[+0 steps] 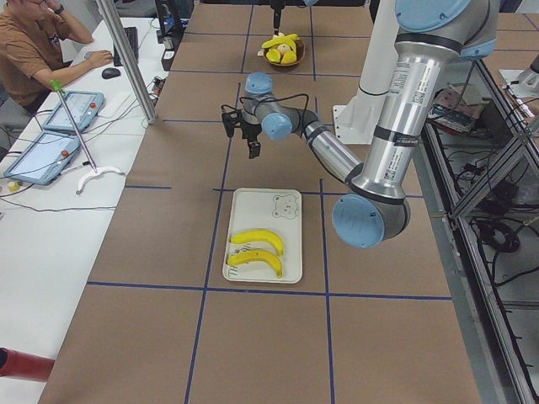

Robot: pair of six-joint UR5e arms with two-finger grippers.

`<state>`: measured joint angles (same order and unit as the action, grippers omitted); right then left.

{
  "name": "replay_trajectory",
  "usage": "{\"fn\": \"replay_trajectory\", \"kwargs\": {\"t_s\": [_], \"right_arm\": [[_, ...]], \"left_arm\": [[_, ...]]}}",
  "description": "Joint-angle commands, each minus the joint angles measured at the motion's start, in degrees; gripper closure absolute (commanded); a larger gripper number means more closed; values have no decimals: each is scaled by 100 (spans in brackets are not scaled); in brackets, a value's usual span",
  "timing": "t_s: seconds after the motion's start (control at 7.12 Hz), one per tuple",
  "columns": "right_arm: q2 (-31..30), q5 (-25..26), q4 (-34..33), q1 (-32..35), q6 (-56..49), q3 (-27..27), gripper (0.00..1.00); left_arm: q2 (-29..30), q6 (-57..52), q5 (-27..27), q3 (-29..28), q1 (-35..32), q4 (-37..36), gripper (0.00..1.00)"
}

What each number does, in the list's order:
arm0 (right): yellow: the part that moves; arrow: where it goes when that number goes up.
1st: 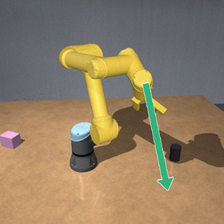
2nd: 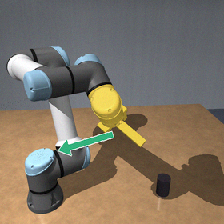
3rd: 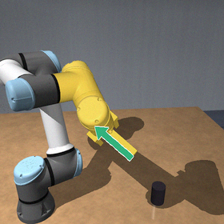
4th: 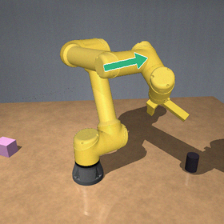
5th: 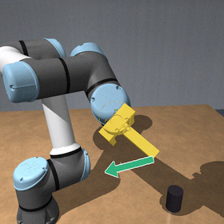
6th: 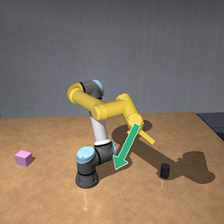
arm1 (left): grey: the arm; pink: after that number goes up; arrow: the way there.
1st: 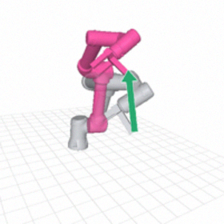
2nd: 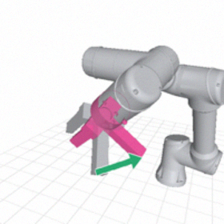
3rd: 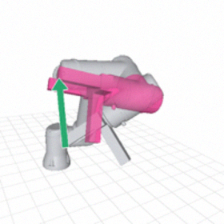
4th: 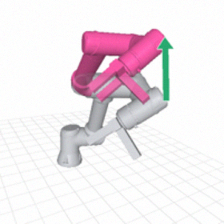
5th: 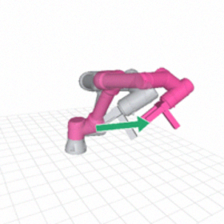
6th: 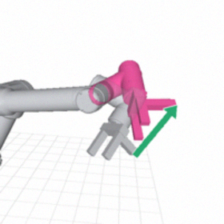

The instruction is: Transfer all bananas from basket to plate

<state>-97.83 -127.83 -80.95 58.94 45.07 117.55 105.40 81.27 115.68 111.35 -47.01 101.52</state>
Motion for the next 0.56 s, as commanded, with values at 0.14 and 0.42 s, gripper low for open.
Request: {"fn": "replay_trajectory", "kwargs": {"t_s": [0.14,0.42], "right_arm": [[1,-49,44,30,-216,-520,0],[10,-153,44,21,-384,-610,0]], "left_arm": [[25,11,-36,10,34,0,1],[60,11,-36,19,34,0,1]]}}
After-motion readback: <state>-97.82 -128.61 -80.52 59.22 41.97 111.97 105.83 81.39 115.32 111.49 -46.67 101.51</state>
